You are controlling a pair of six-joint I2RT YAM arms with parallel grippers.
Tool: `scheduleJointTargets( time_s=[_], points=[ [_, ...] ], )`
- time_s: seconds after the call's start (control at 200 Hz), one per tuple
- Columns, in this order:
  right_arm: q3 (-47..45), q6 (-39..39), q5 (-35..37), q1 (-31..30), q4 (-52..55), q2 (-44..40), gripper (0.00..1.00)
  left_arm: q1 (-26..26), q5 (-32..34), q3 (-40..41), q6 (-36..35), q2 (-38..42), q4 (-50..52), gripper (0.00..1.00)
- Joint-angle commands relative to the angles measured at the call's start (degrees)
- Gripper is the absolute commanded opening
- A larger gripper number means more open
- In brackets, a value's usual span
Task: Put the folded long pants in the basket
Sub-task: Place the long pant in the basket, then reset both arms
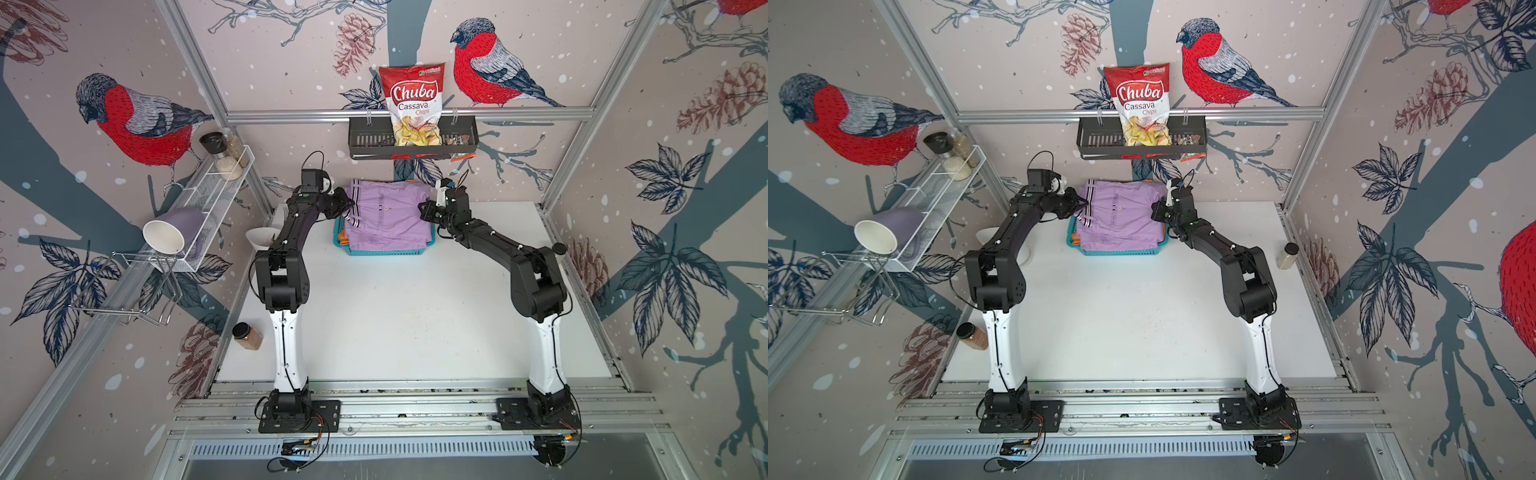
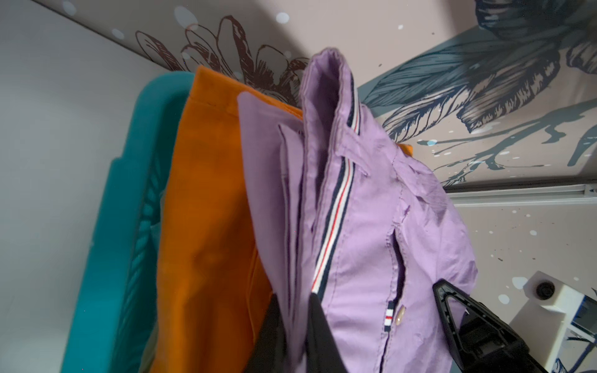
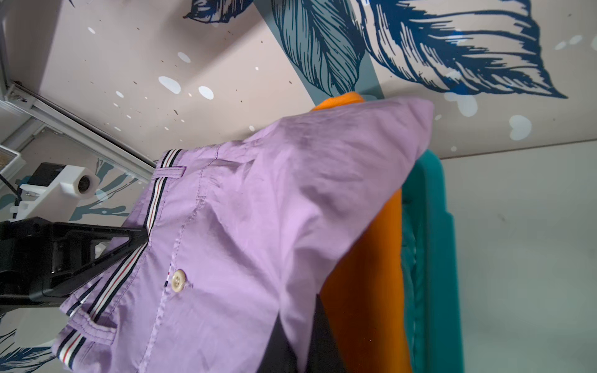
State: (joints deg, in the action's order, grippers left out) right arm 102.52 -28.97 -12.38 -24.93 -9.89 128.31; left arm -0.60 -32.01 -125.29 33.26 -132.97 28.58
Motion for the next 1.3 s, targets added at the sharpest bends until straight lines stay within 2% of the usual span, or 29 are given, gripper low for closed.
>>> scheduleJointTargets(
  time_s=[0.0, 0.245, 0.365, 0.475, 0.57, 0.605, 0.695, 0.735, 0.775, 0.84, 0.865, 0.9, 0.985, 1.07, 1.196, 1.296],
  points=[
    [4.1, 1.7, 5.2, 1.5, 2.5, 3.5, 0.0, 1.8, 5.7, -2.8, 0.9, -2.3, -3.1, 0.0],
    [8.1, 2.8, 5.3, 1.8, 2.4, 8.3, 0.0, 2.0, 3.2, -6.0, 2.9, -6.6, -6.1, 0.0],
    [6.5, 2.6, 4.8, 1.9, 1.5, 8.1, 0.0, 2.0, 2.9, -5.9, 2.5, -8.0, -6.0, 0.0],
    [3.5, 3.1, 5.6, 1.9, -0.6, 6.3, 0.0, 1.9, 2.6, -4.6, 2.1, -7.8, -4.8, 0.0],
    [2.5, 3.2, 5.4, 1.8, -0.4, 4.4, 0.0, 1.7, 2.6, -0.2, 2.1, -4.9, -6.7, 0.0],
    [2.0, 3.4, 5.3, 1.7, -0.4, 3.4, 0.05, 1.6, 2.9, 1.6, 2.2, -3.4, -7.3, 0.0],
    [0.2, 4.1, 6.1, 1.5, -0.7, 0.1, 0.3, 1.1, 4.3, 5.4, 2.1, 0.6, -7.9, 0.15],
    [-1.0, 4.3, 6.8, 1.3, -1.1, -1.6, 0.42, 0.8, 4.9, 6.8, 1.9, 2.5, -8.0, 0.25],
    [-2.4, 4.4, 7.1, 1.3, -1.7, -3.3, 0.51, 0.6, 5.9, 8.4, 1.9, 4.7, -8.1, 0.43],
    [-4.7, 4.4, 8.1, 1.3, -2.2, -6.4, 0.65, 0.2, 8.0, 11.8, 2.6, 8.9, -8.4, 0.77],
    [-5.7, 4.4, 8.2, 1.4, -2.4, -7.7, 0.68, 0.1, 9.2, 13.7, 3.0, 10.8, -8.7, 0.85],
    [-7.6, 4.7, 8.7, 1.4, -2.8, -9.9, 0.72, 0.0, 10.7, 16.7, 3.7, 13.9, -9.5, 0.88],
    [-15.1, 5.3, 11.5, 1.5, -4.2, -16.5, 0.8, 0.1, 13.2, 27.3, 4.0, 23.5, -13.9, 0.89],
    [-28.7, 5.5, 15.7, 2.0, -10.7, -26.0, 0.86, 0.0, 15.9, 40.4, 2.7, 34.5, -19.2, 0.91],
    [-50.4, 5.8, 20.3, 4.0, -22.5, -42.3, 0.89, -0.1, 22.5, 60.7, 1.3, 52.4, -27.4, 0.94],
    [-60.9, 4.3, 32.2, 5.1, -21.7, -53.5, 0.93, -0.8, 30.7, 76.7, -0.8, 66.5, -36.7, 0.95]
  ],
)
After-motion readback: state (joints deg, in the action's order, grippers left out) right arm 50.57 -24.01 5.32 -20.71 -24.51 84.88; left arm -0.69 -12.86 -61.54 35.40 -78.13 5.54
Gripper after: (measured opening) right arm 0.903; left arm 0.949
